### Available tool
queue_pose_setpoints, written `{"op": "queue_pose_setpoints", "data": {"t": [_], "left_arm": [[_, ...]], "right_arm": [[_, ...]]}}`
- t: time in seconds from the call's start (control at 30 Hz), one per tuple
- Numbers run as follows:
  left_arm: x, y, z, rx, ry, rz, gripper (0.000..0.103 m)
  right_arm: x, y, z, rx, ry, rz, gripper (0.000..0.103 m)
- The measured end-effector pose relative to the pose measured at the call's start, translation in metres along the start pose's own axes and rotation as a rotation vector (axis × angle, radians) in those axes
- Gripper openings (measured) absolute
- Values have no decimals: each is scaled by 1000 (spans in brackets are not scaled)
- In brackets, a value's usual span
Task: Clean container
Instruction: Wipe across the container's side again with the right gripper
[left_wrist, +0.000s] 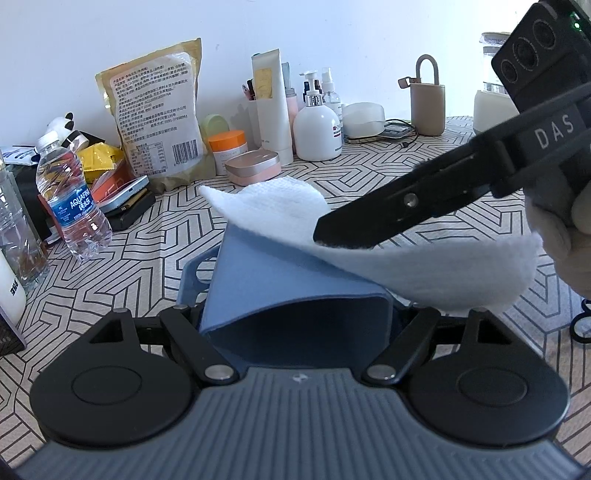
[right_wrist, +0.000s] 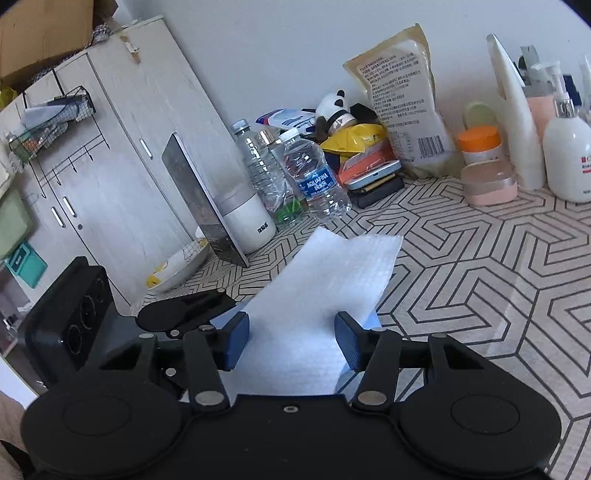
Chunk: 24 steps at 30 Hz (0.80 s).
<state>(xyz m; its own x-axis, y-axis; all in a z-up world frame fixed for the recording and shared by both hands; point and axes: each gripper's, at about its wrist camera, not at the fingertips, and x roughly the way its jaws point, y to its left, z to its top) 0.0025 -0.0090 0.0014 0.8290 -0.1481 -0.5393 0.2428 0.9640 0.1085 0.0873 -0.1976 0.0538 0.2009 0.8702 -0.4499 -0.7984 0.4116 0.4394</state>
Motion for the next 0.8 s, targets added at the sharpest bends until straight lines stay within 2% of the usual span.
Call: {"op": "queue_pose_setpoints", "data": {"t": [0.3,0.57,0.8], "left_arm": [[0,2,0,-13,6,9,81],[0,3,0,0,0,-1,81],[-1,6,0,-2,4,-1,81]], "right_arm": [[-2,16,-1,-101,-10,29,43],[-5,30,-3,-191,-19,59,42],[-8,15,0,-151,-19,-64,43]]}}
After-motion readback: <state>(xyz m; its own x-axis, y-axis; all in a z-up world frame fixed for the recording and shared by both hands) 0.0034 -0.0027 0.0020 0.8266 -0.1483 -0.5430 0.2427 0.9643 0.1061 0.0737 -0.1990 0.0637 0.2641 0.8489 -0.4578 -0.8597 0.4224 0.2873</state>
